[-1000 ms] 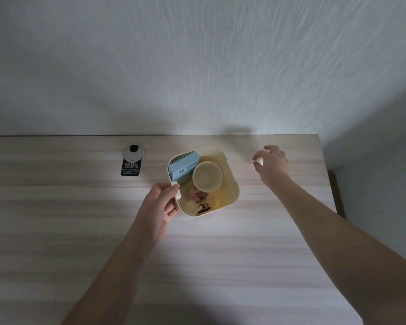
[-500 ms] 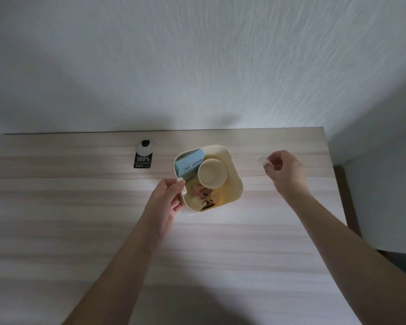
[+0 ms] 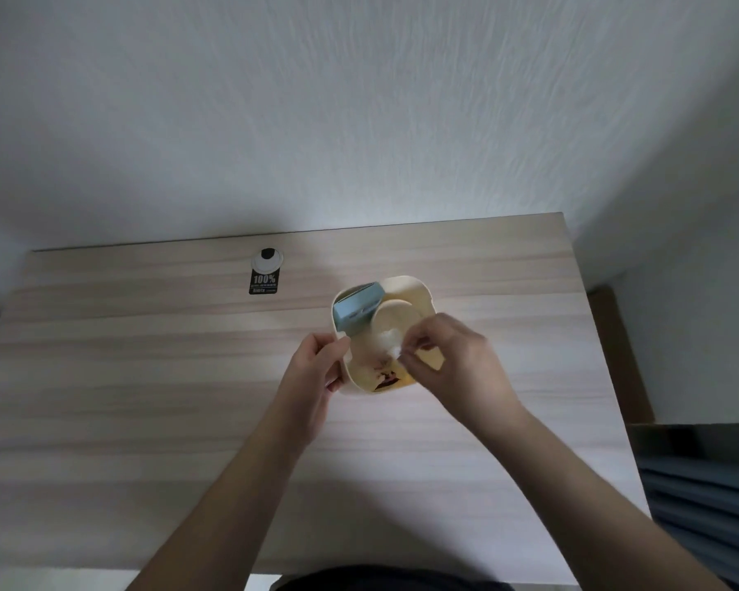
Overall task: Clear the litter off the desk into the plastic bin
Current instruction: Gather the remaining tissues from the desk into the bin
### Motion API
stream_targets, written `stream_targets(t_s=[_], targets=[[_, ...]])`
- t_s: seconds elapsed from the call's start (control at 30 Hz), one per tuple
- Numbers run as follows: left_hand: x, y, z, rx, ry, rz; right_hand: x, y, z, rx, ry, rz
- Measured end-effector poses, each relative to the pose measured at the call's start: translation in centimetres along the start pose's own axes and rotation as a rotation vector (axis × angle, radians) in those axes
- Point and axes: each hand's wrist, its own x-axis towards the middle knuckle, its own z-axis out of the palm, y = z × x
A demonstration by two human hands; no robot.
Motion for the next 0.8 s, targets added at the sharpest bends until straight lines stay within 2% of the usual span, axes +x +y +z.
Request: stream_targets(t_s=[0.07,0.1,0.17,0.3,0.4,0.57,0.8], targets=[[-0.7,-0.2,-0.1,0.012,-0.03,-0.01,-0.6,-0.4,0.0,-0.09,-0.127,-0.061],[-1.0,-0.3,-0.2,0.019,-0.038,-0.019,-0.7,-0.4,-0.3,-0.112,-0.126,-0.104],[-1.5,-0.6,-0.3,0.031,-0.034,-0.036,-0.5,0.0,-1.6,-0.088,-0.038,-0.11],[-2.7,-1.1,-0.2,0.03,-0.043,-0.048,0.0,2.0,-5.4,-0.043,0.182,0.036],[-3.8,-1.0,-0.2,0.038,-0.072,-0.034,-0.6,3.5,-7.2,-0.005,0.223,0.206],[-5.8,-0.5,-0.4,0.081,-0.122,-0.018,-2.8,4.5,-6.5,0.094,0.084,0.34],[-8.0,0.5,-2.0,0.045,-0.267,0.013,-6.6,3.8,-3.3,-0.017,-0.395,0.135]])
